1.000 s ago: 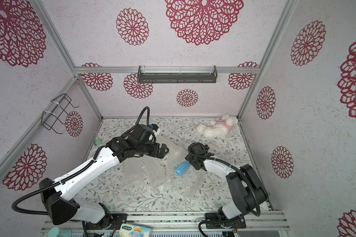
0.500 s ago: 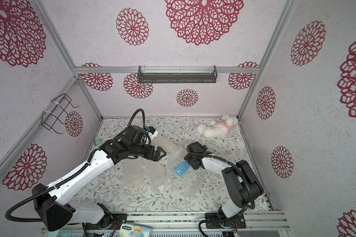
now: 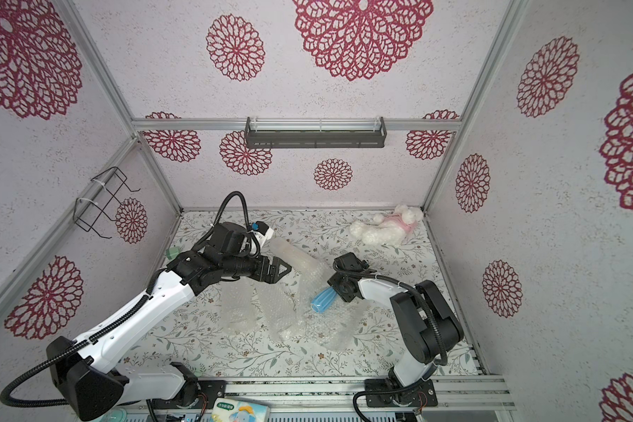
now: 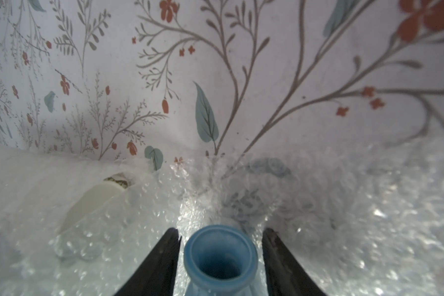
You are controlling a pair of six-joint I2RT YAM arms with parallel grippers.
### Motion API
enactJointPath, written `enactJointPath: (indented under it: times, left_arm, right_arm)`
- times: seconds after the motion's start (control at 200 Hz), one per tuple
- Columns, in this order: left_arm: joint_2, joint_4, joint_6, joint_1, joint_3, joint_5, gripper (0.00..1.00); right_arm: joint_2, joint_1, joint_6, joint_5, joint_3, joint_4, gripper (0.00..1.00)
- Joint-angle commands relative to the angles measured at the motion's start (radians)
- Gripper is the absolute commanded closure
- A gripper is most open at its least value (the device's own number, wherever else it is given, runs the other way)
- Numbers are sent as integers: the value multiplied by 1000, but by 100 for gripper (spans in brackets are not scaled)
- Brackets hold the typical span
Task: Unwrap the vase from the bubble wrap
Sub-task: Pick up the vase from the bubble wrap.
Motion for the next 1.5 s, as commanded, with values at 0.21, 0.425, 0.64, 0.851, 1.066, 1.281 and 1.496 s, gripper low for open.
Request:
enactJointPath:
  times: [0.21,0.425,0.64,0.851,1.066,1.281,1.496]
  left_arm:
    - [-38,57,-22,42,-17,63,1]
    - [-36,61,-35,55,-21,62,1]
    - [-31,71,-46,70,-26,65,1]
    - [-26,80,-50,77,-31,61,1]
    - [-29,93,-58,86,-39,62,1]
    - [-20,95,-57,88,-39,66,1]
    - [-21,95,-58,89,-40,67,1]
  right_arm:
    - [33,-5,28,-5,-22,23,52]
    - [-53,11,-18,64,-11,6,58]
    - [-146,52,-72,134,-25,44,61]
    - [-223,107,-158,213,-32,55,62]
    - [-271,186,-311,338,-15,32,62]
    - [-300,256,-472,457,-34,100,62]
    - [-342,281,-595,524,-61,174,62]
